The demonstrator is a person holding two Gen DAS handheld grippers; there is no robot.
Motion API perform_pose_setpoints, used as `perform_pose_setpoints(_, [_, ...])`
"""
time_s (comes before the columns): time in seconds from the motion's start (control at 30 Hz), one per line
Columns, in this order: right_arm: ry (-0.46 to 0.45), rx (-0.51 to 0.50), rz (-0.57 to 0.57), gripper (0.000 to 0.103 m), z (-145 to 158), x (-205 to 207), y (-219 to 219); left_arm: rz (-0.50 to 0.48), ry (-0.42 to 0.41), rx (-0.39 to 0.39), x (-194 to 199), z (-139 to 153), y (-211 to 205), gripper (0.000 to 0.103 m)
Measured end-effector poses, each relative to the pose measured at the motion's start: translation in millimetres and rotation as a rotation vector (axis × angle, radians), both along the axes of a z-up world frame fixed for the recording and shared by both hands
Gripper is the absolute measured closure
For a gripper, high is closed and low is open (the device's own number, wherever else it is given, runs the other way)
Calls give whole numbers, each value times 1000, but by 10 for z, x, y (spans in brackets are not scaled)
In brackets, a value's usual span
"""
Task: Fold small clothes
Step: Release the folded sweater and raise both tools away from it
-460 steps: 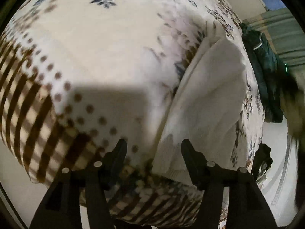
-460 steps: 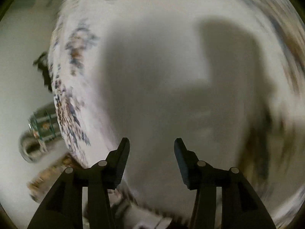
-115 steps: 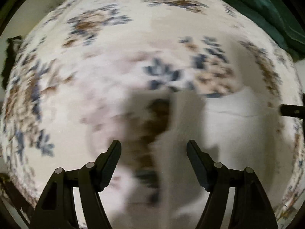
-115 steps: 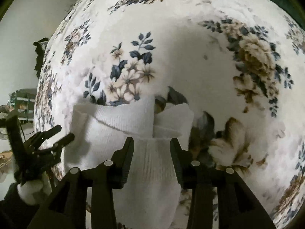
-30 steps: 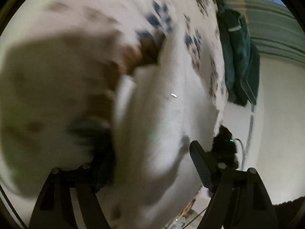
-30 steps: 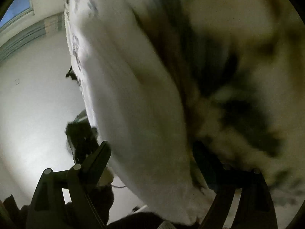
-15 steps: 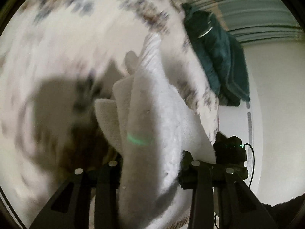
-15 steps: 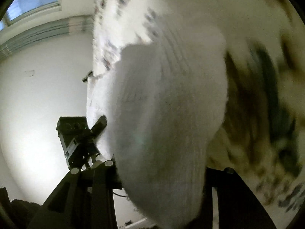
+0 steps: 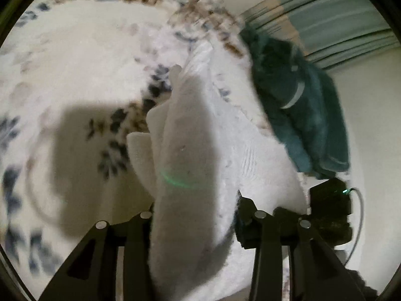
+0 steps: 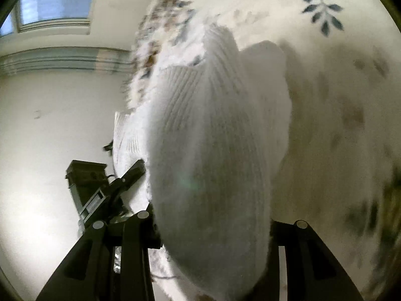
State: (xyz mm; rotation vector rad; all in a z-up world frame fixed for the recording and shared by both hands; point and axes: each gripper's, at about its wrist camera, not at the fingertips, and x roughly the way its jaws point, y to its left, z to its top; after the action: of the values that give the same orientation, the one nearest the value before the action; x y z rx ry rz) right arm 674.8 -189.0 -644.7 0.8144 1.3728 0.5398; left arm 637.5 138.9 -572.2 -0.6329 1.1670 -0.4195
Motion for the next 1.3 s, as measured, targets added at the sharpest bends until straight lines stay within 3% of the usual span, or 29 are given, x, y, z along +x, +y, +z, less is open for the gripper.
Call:
perform_pose_setpoints(0.1, [44,-77,20,56,-193,308,39,-22,78,60,247,-352,-31,58])
perform_pose_setpoints(0.2, [59,-173,46,40,-208,242,59,-13,88,66,217,-368,13,49])
perform_pose_setpoints(0.23, [44,-231,59,35,-161,208,80,-6,86,89,185,-338,22,40])
perform_pose_setpoints(0.27, [25,-302,68,26,-86,161,108,6,85,136,134,-284,37,38])
perform_pose_setpoints(0.37, [-36,-527,66,15,113,-149,198,34,19,276,-128,-69,65,34])
perform_pose_setpoints(0.43, [-70,-687,47,2,253,-317,284,52,-31,393,-316,82,7,23])
perform_pose_setpoints(0.47, [-92,-765,38,0,335,-418,336,55,-51,484,-437,153,-25,11])
perform_pose_setpoints(0.53, [-119,-881,38,0,478,-598,486,59,-58,594,-574,251,-92,0])
perform_pose_setpoints(0.6, [-139,-954,29,0,652,-698,607,74,-73,653,-769,385,-159,0])
perform_pose_setpoints(0.73, [-182,-1031,-14,0,1119,-1257,273,95,-62,693,-1085,694,-238,0])
perform_pose_setpoints(0.83, [-192,-1026,-44,0,1566,-1606,123,100,-72,707,-1262,1014,-356,0])
perform_pose_setpoints(1.3, [-382,-1020,-160,0,4098,-3424,25,133,-267,733,-2722,3200,-692,0])
